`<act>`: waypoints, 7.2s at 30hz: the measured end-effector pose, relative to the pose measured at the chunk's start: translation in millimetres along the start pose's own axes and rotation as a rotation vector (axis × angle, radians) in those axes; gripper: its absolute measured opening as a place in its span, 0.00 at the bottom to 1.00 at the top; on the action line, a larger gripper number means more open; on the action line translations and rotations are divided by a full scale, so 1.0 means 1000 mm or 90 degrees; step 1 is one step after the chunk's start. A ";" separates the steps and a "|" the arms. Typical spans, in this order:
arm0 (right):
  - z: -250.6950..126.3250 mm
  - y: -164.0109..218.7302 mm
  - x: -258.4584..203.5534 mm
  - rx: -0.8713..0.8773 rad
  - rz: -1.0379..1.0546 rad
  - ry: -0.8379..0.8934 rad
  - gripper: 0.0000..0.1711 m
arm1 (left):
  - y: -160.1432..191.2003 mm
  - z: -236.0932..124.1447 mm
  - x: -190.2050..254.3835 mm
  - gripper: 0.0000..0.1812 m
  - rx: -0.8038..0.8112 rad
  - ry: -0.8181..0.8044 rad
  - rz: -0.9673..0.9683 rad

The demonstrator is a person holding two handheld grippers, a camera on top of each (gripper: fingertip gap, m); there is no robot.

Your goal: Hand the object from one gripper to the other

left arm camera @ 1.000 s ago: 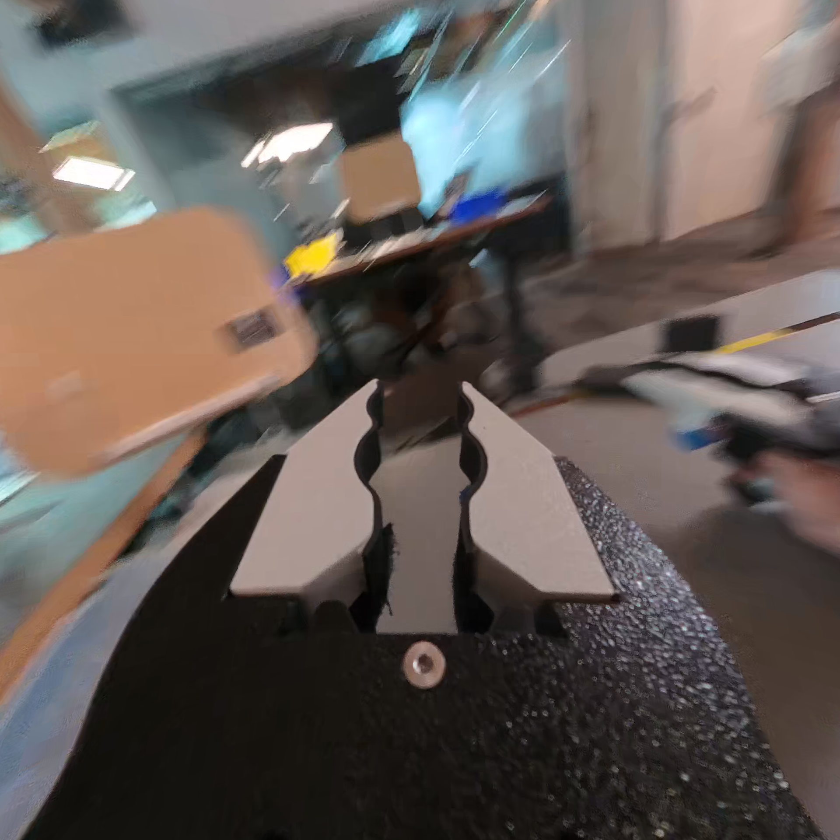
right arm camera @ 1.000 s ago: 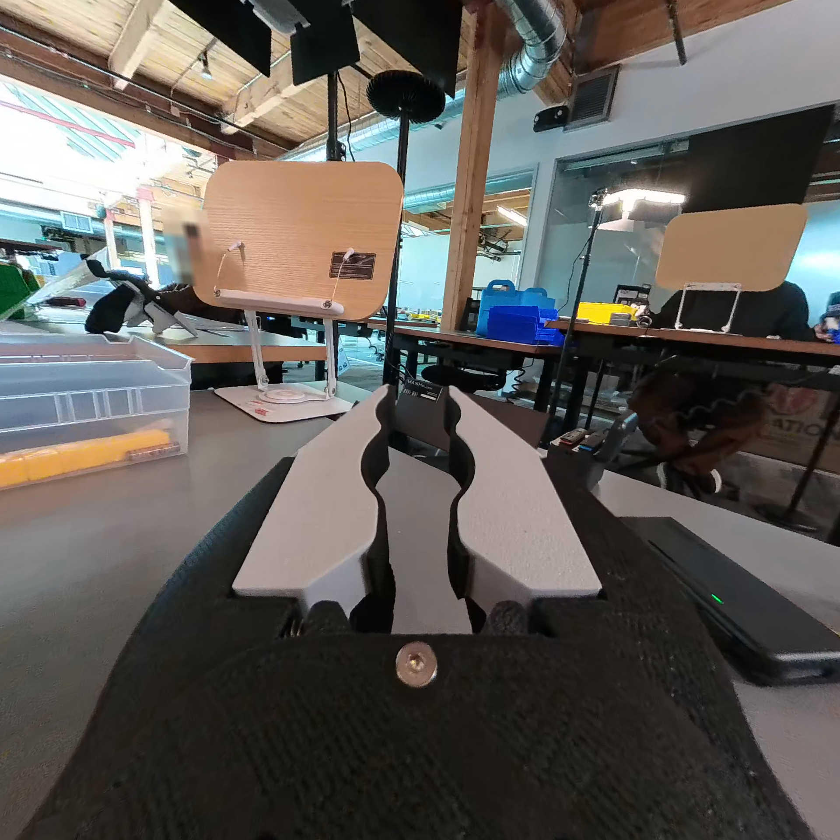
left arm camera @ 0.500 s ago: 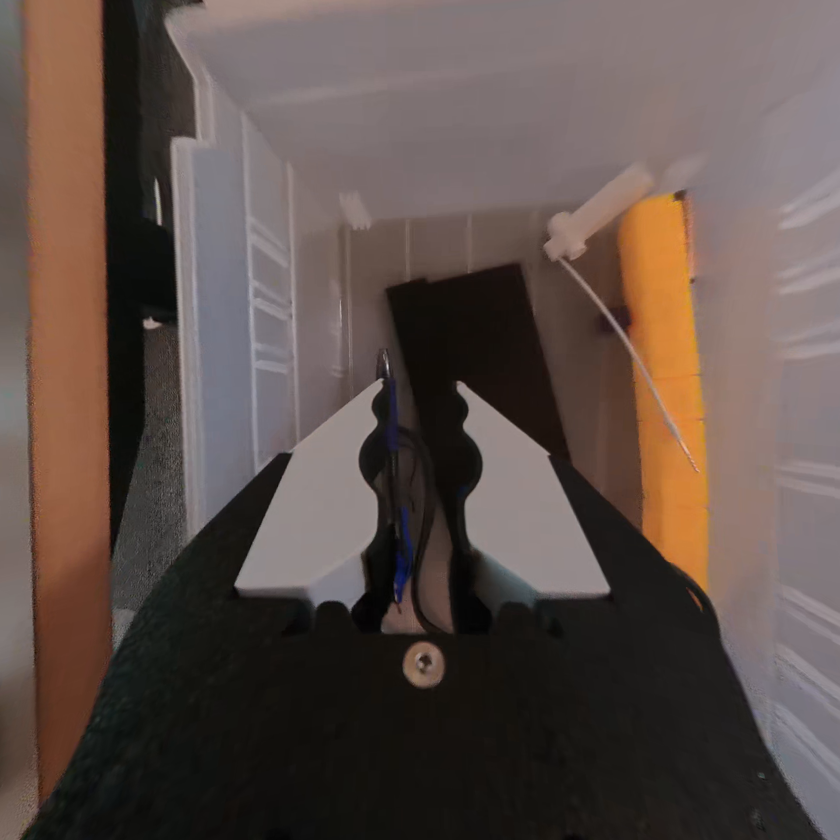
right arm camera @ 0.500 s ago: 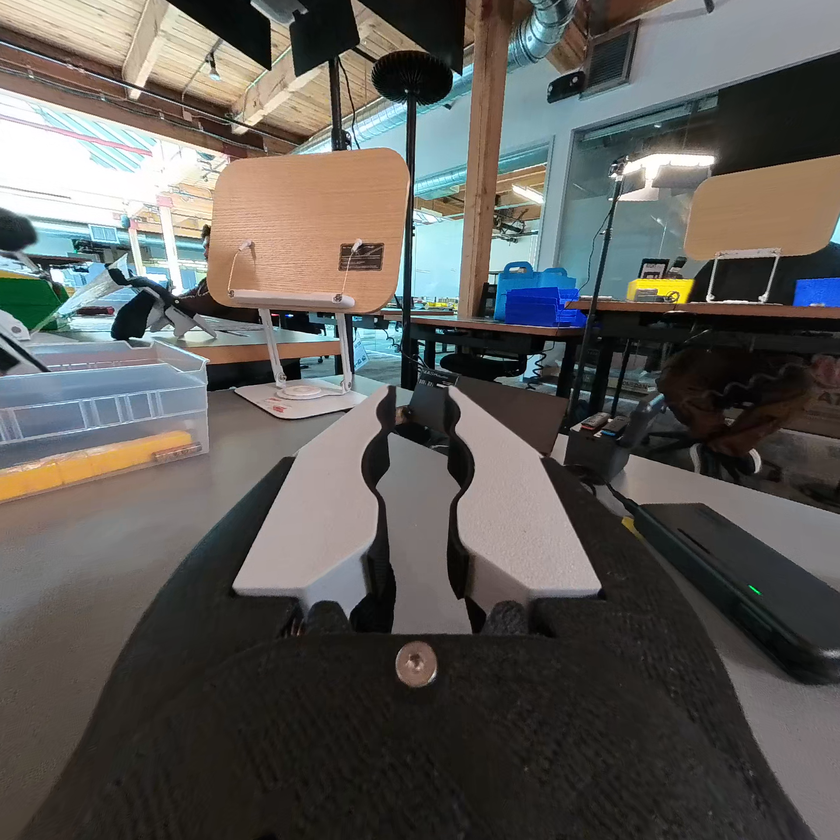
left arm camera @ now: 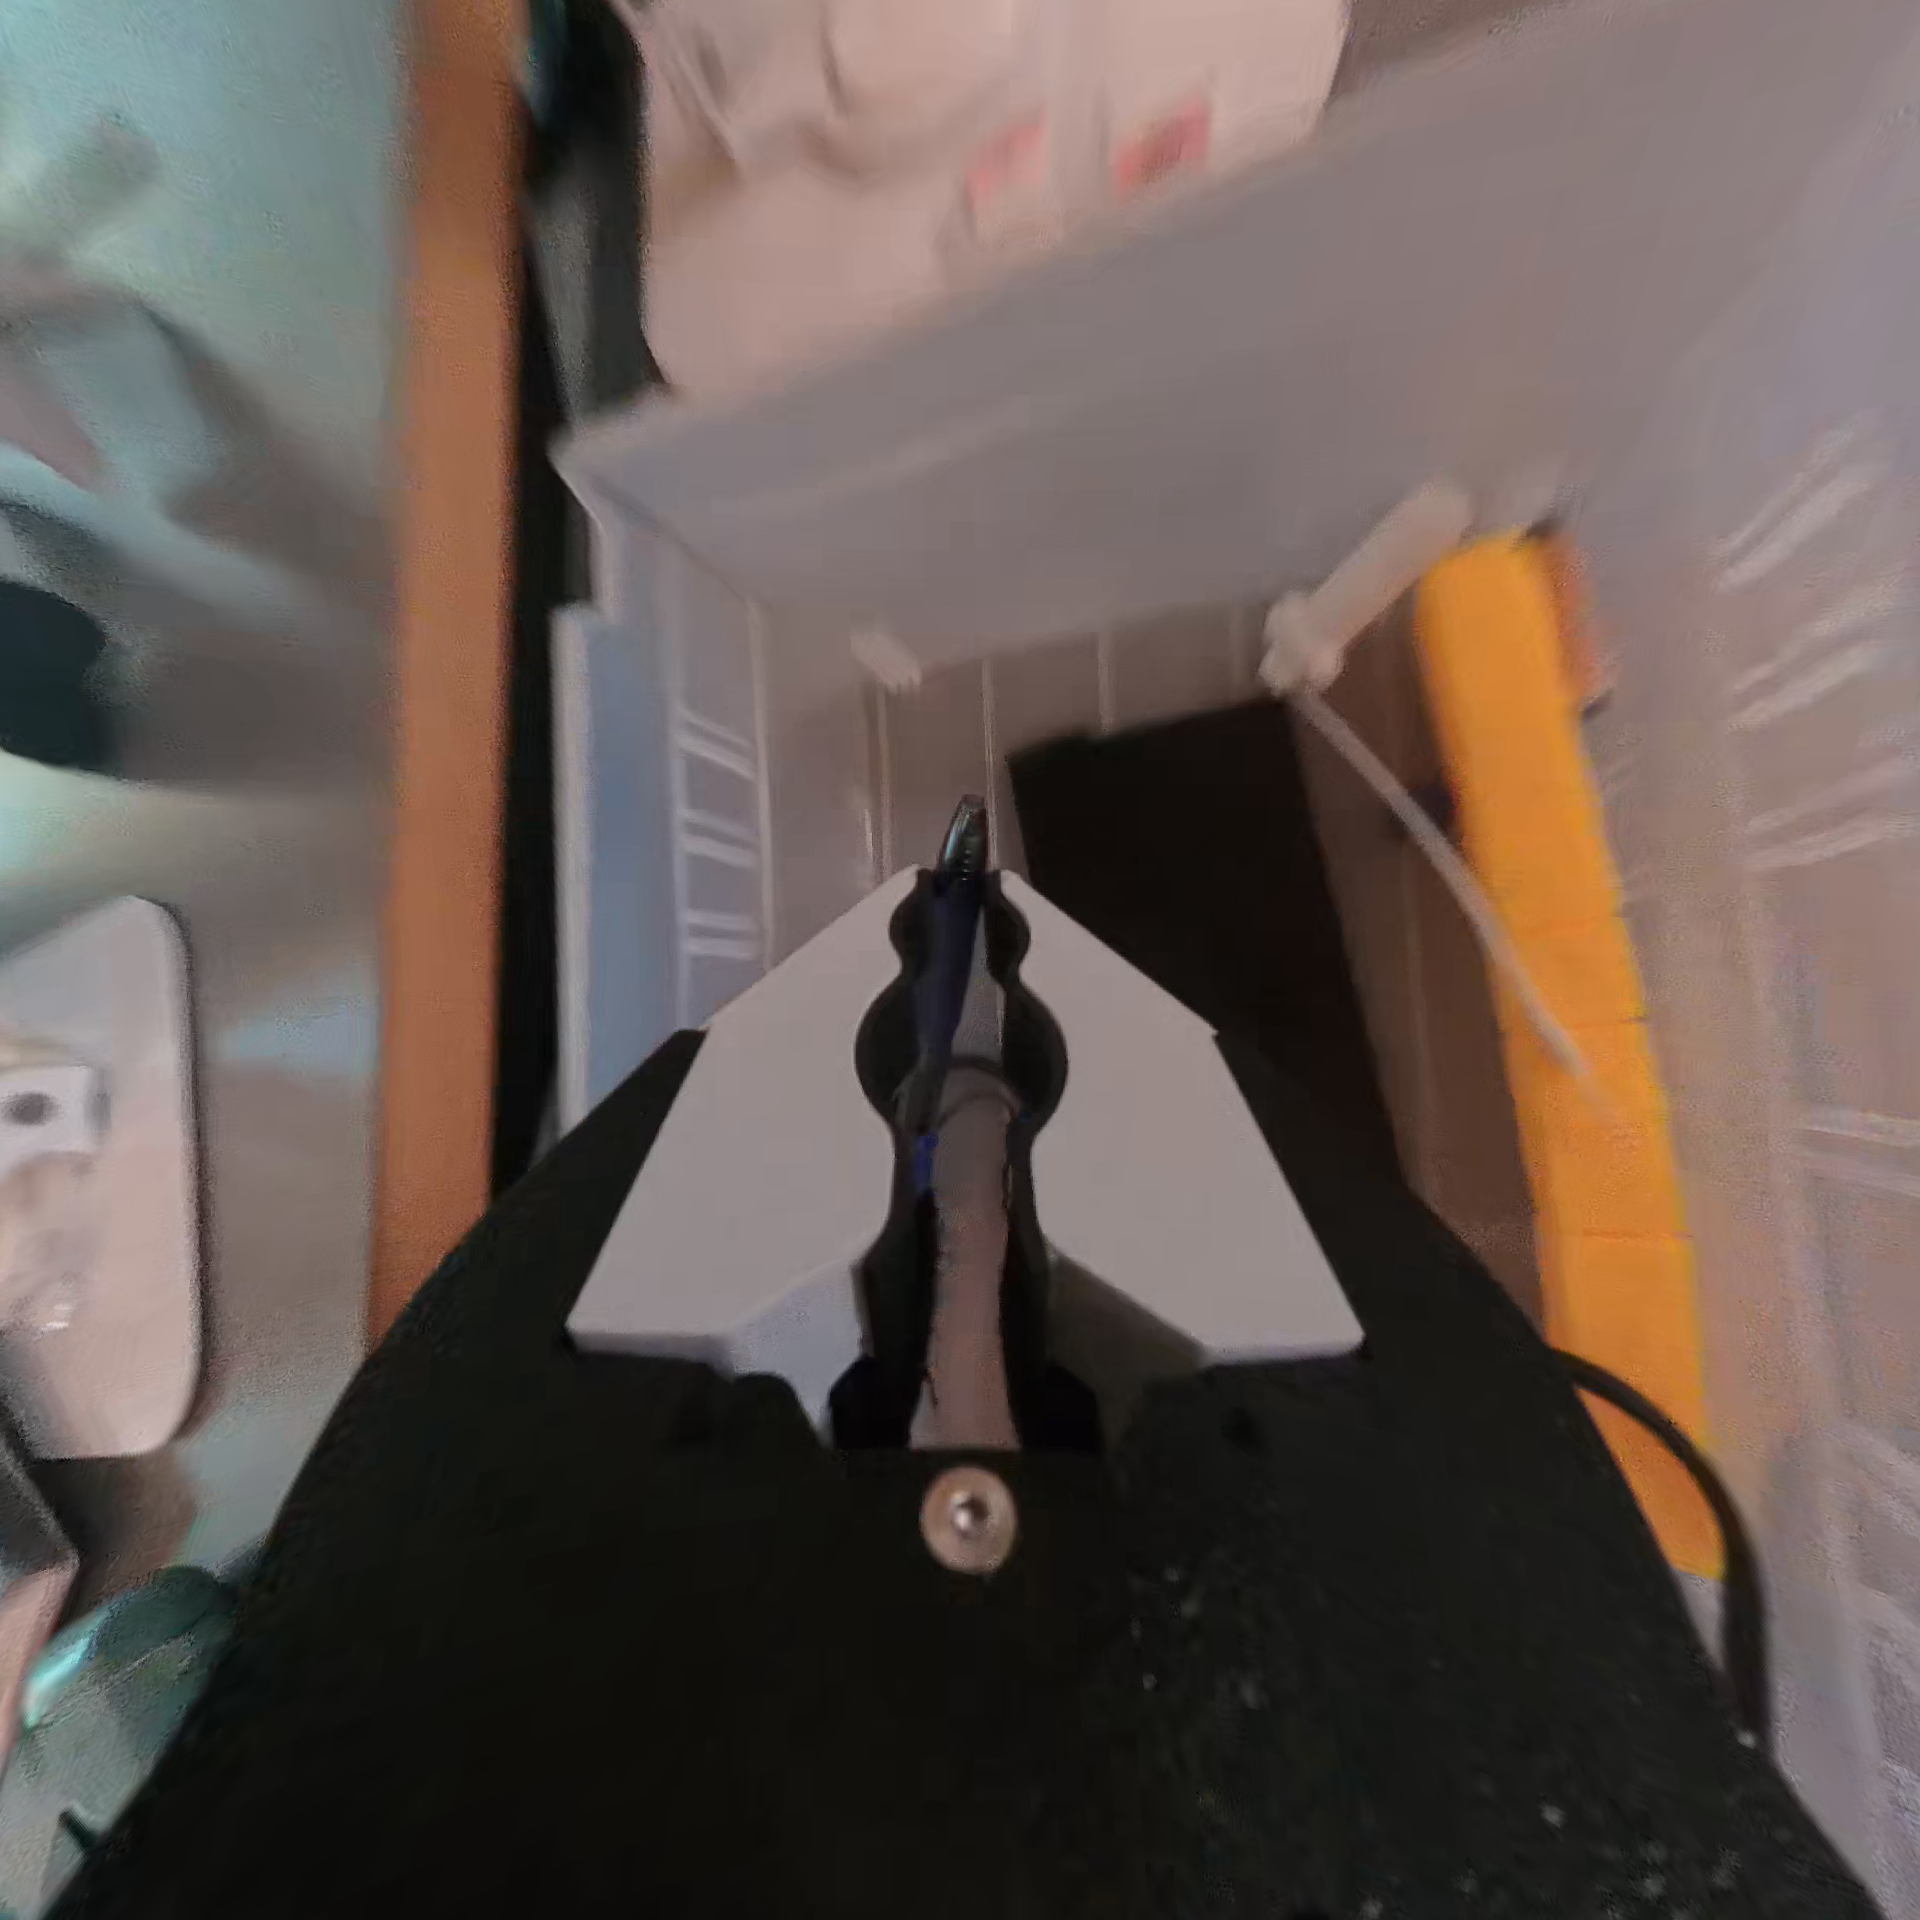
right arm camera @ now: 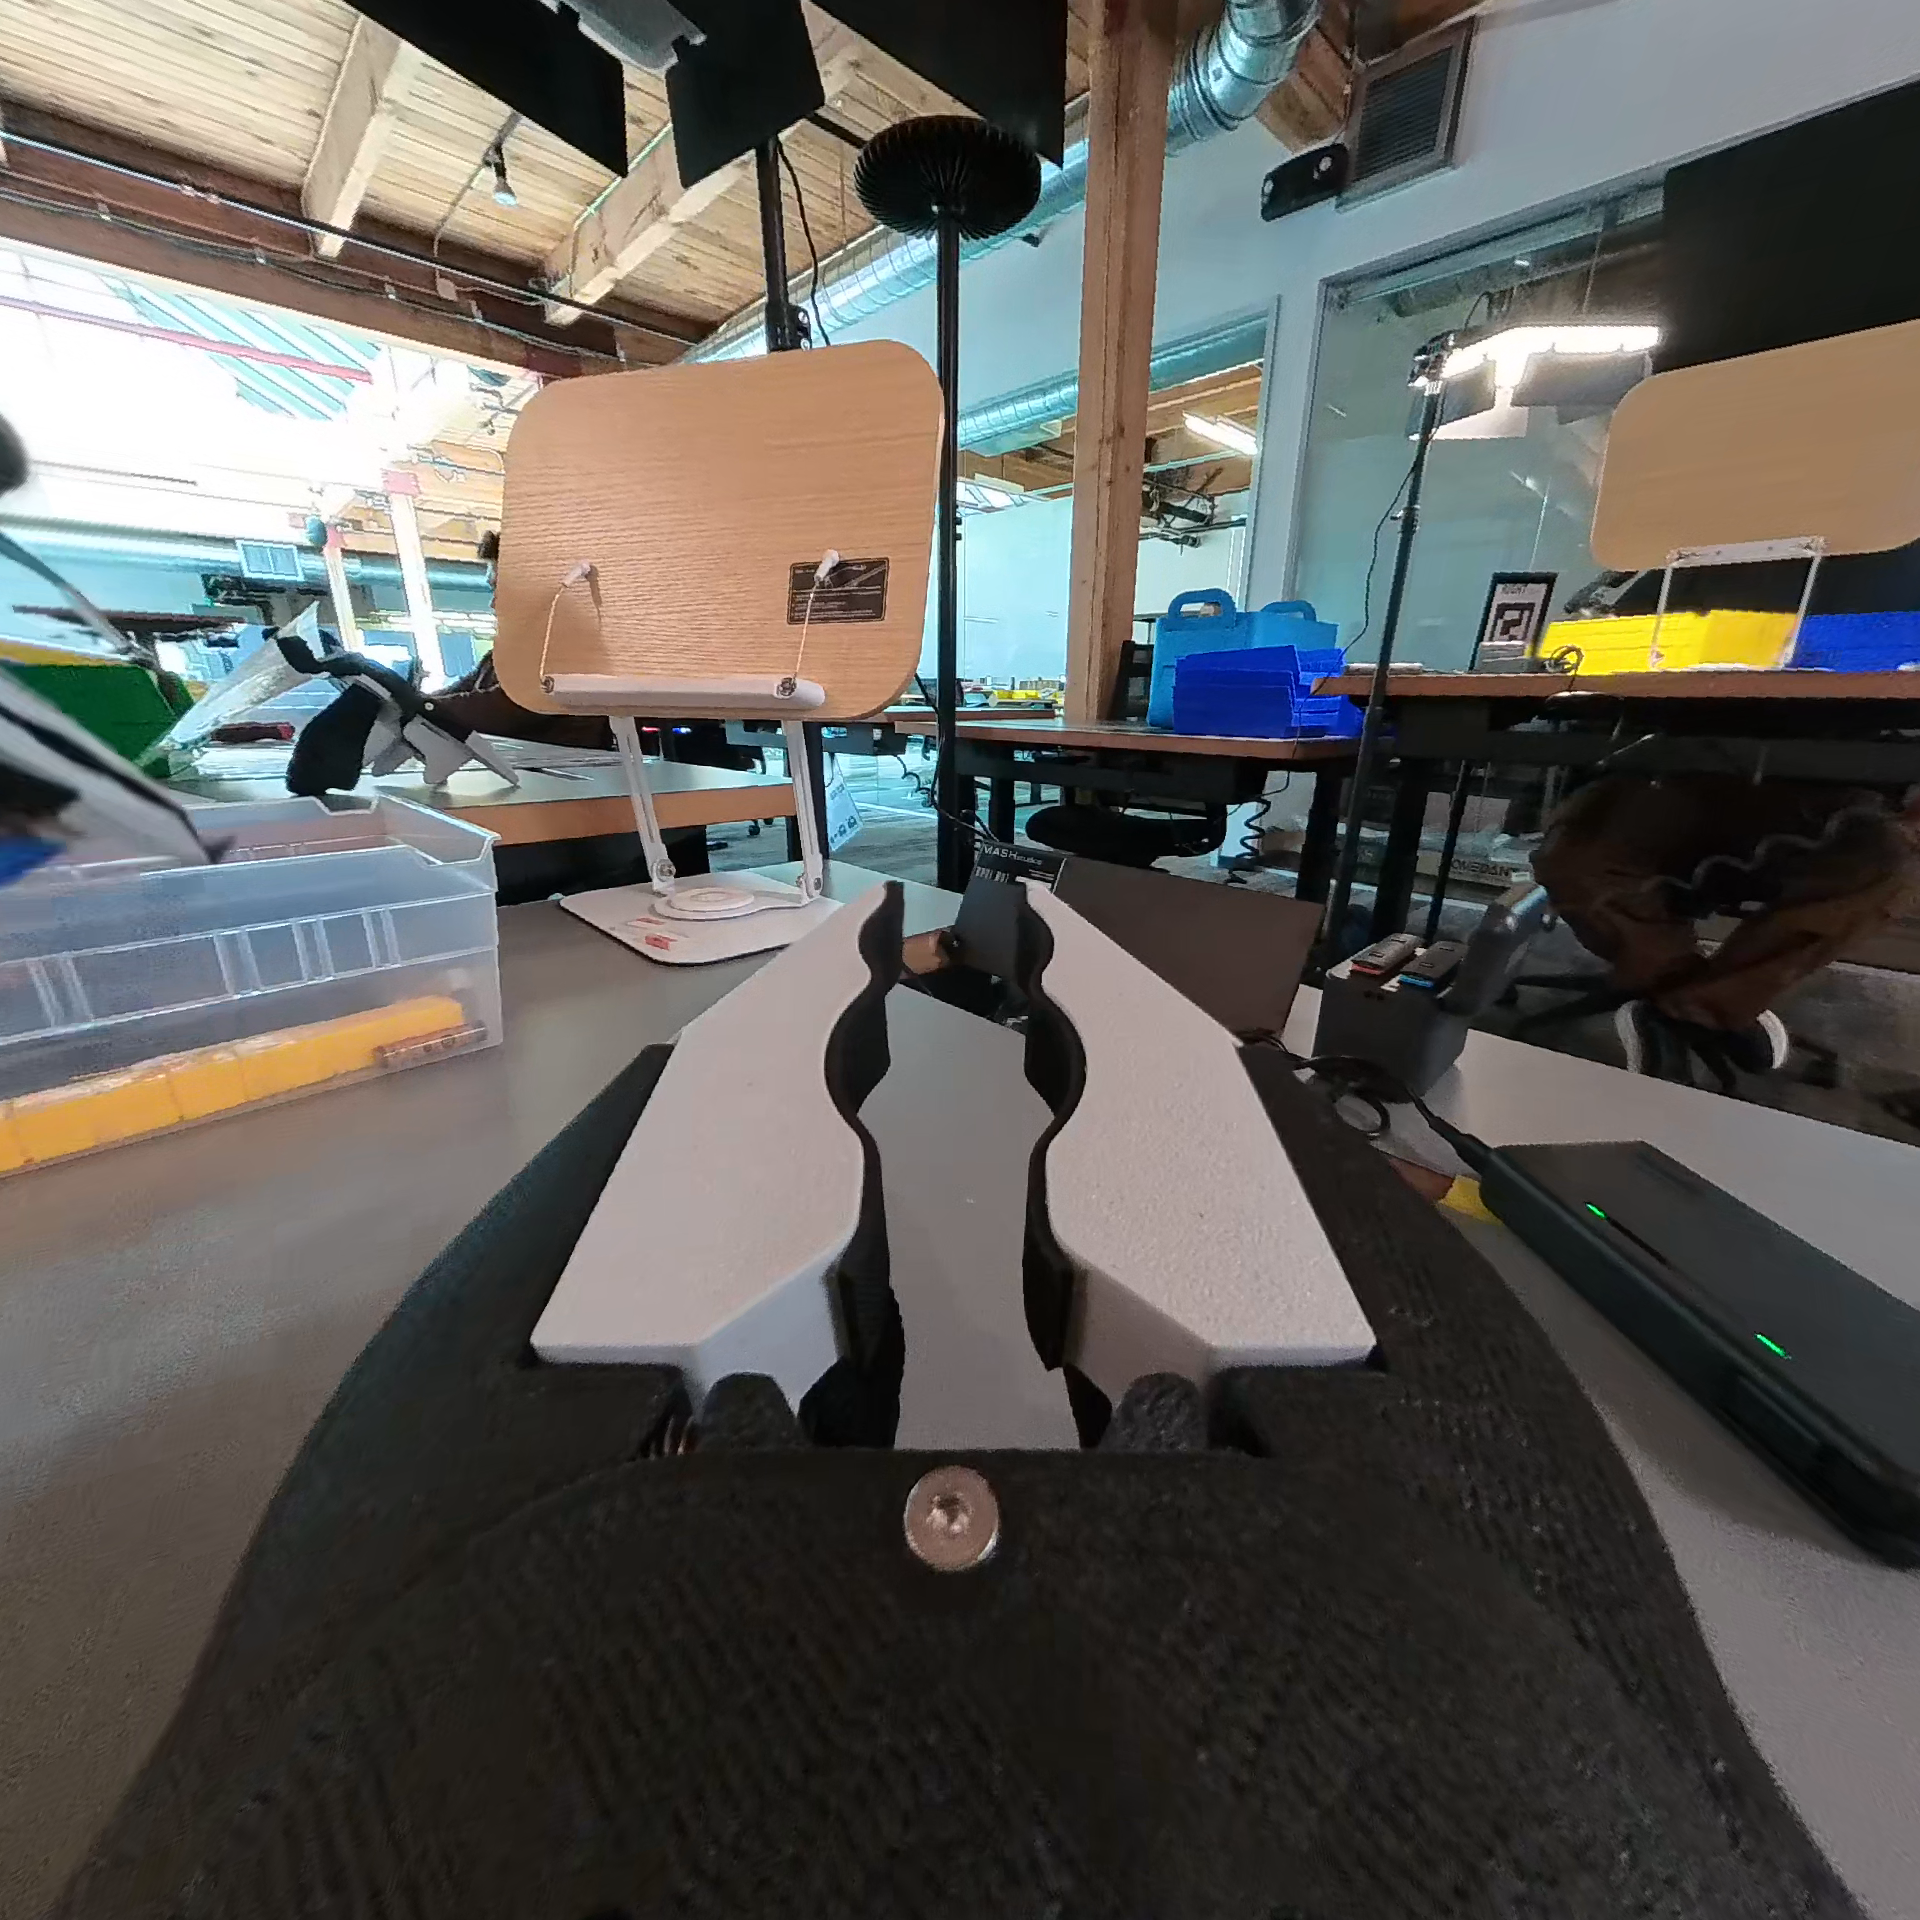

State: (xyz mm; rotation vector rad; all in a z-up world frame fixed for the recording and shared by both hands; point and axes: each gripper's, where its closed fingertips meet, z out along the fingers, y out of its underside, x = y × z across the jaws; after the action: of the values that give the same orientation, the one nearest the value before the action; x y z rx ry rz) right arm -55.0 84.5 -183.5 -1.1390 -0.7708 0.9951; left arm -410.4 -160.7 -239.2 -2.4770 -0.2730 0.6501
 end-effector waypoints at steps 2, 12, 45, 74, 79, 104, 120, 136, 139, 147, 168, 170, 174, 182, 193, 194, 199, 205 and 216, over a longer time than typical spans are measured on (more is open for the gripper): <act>0.000 -0.001 -0.002 0.003 0.006 -0.008 0.11 | -0.035 -0.043 0.002 0.04 0.139 -0.023 -0.009; -0.021 -0.058 -0.120 0.017 0.120 -0.413 0.18 | -0.135 -0.229 0.160 0.03 0.647 0.323 -0.077; -0.087 0.013 -0.043 -0.134 -0.175 -0.229 0.24 | -0.039 -0.074 0.395 0.05 0.147 0.489 0.159; -0.077 0.016 -0.029 -0.162 -0.218 -0.162 0.05 | -0.137 -0.157 0.323 0.64 0.630 0.186 0.184; -0.079 0.019 -0.024 -0.202 0.066 -0.239 0.05 | -0.125 -0.137 0.331 0.51 0.685 -0.107 0.431; -0.084 -0.014 -0.020 -0.043 -0.139 -0.206 0.29 | -0.126 -0.114 0.366 0.02 0.558 0.417 0.129; -0.079 0.021 -0.084 -0.006 -0.848 -0.169 0.14 | -0.044 -0.176 0.427 0.02 -0.040 1.222 -0.129; -0.070 0.040 -0.022 -0.204 -0.662 -0.076 0.06 | -0.109 -0.161 0.383 0.31 0.698 0.446 0.283; -0.070 0.044 -0.026 -0.208 -0.683 -0.088 0.06 | -0.106 -0.157 0.394 0.15 0.685 0.387 0.355; -0.072 0.052 -0.030 -0.222 -0.698 -0.112 0.06 | -0.099 -0.149 0.406 0.00 0.683 0.255 0.500; -0.073 0.010 -0.044 -0.058 -0.689 -0.084 0.25 | -0.131 -0.178 0.373 0.06 0.737 0.547 0.017; -0.074 0.006 -0.047 -0.038 -0.718 -0.073 0.24 | -0.132 -0.177 0.369 0.06 0.700 0.677 -0.124; -0.074 0.001 -0.043 -0.031 -0.769 -0.032 0.07 | -0.130 -0.172 0.376 0.06 0.618 0.841 -0.258; -0.072 0.013 -0.022 -0.121 -0.631 -0.033 0.06 | -0.136 -0.154 0.365 0.46 0.656 0.729 -0.230; -0.155 -0.023 0.001 -0.101 -0.446 0.096 0.06 | -0.136 -0.145 0.338 0.51 0.827 0.181 0.128; -0.170 -0.031 0.001 -0.093 -0.455 0.123 0.06 | -0.137 -0.144 0.336 0.52 0.825 0.187 0.116; -0.249 -0.071 0.019 -0.066 -0.492 0.277 0.06 | -0.138 -0.138 0.328 0.53 0.816 0.224 0.056; -0.340 -0.115 0.092 -0.004 -0.392 0.517 0.06 | -0.137 -0.137 0.332 0.50 0.810 0.246 0.054; -0.378 -0.076 0.183 -0.243 -0.314 0.663 0.06 | -0.138 -0.137 0.334 0.54 0.804 0.257 0.045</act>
State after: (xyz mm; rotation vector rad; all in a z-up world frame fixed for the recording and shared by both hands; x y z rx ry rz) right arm 370.8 107.8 -207.5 -1.4770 -0.3355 -0.2196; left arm -60.8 -2.8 -192.0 -1.3274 0.3133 0.1881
